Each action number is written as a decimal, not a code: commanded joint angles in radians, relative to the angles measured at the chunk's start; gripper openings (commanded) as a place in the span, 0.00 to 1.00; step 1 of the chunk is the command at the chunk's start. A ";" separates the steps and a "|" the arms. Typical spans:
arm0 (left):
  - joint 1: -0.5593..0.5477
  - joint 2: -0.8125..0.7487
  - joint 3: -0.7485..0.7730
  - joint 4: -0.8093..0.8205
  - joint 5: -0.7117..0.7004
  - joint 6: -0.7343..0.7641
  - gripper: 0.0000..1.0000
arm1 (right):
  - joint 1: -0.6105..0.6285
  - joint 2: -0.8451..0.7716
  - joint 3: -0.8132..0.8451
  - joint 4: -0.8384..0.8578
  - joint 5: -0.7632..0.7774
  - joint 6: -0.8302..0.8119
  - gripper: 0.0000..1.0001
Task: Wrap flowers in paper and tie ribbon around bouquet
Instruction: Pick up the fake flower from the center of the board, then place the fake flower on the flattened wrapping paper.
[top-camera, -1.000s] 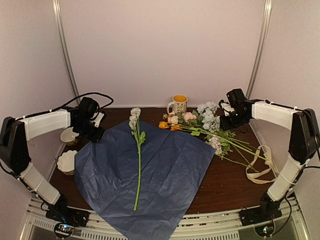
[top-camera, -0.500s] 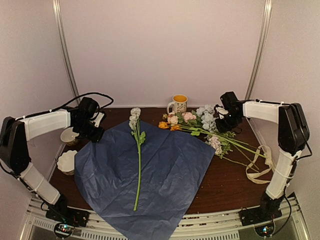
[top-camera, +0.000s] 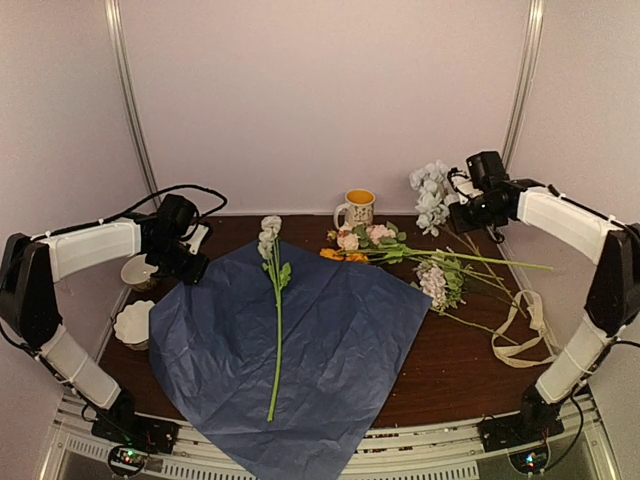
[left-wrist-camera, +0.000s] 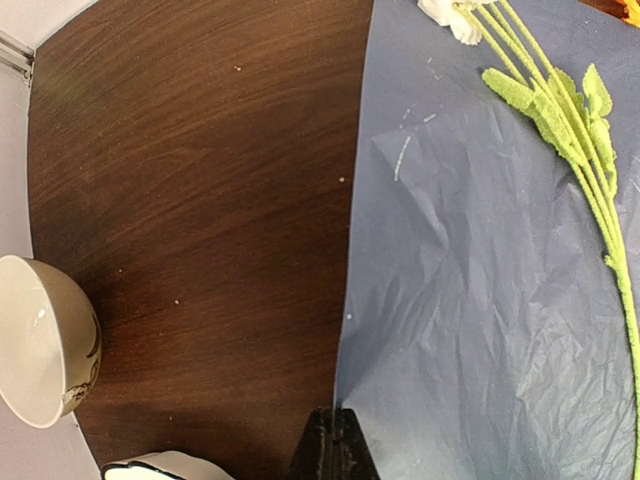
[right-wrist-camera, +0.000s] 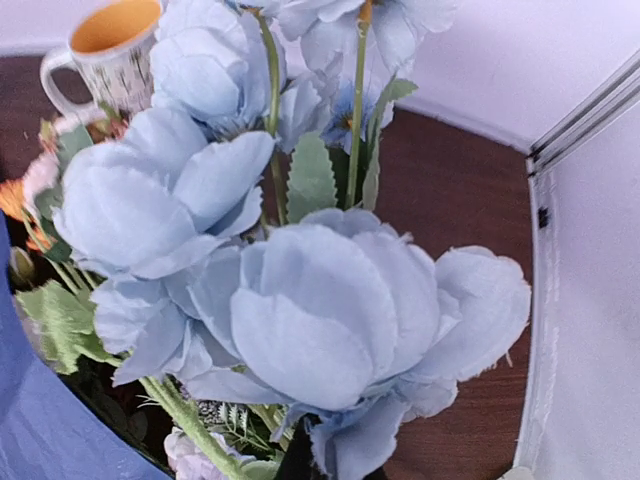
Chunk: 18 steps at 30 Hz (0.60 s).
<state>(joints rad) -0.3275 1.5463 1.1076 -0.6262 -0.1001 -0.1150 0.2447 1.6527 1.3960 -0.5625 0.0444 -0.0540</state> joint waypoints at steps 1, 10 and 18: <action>-0.004 -0.005 0.006 0.037 0.012 -0.003 0.00 | -0.009 -0.190 -0.043 0.149 0.035 0.012 0.00; -0.004 -0.011 0.003 0.037 0.018 -0.007 0.00 | -0.008 -0.588 -0.355 0.813 0.141 -0.013 0.00; -0.007 -0.015 -0.004 0.040 0.012 -0.009 0.00 | 0.015 -0.637 -0.240 0.629 0.026 0.292 0.00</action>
<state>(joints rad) -0.3275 1.5463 1.1076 -0.6216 -0.0910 -0.1154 0.2409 1.0107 1.0492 0.1741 0.1287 -0.0090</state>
